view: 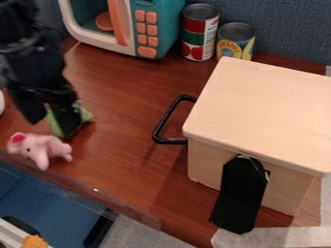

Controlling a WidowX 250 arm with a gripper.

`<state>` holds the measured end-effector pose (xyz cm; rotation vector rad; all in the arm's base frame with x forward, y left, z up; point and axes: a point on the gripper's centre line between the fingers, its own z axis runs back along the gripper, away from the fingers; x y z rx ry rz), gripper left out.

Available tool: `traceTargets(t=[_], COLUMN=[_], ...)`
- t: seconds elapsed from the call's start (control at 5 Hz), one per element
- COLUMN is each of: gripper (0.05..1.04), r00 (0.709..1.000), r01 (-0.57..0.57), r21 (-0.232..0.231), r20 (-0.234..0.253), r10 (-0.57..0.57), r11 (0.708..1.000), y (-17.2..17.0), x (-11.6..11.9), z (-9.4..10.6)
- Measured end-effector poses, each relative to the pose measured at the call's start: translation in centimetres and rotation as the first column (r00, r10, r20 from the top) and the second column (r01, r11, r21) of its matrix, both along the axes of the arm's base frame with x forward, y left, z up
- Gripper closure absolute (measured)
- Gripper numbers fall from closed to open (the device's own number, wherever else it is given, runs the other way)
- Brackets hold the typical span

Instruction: Move the pink toy to the bottom side of the table

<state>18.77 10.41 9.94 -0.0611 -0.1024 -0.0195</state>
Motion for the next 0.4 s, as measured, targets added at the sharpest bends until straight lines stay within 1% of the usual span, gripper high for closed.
traceTargets(t=[0.2,0.4], gripper=[0.083,0.083], r00=[1.0,0.999], r01=[0.028,0.046], r21=[0.016,0.035], r20=[-0.014,-0.021], r10=[-0.028,-0.045], r11=[0.999,0.998], y=[0.15,-0.02], x=[-0.28,0.34], z=[0.16,0.37])
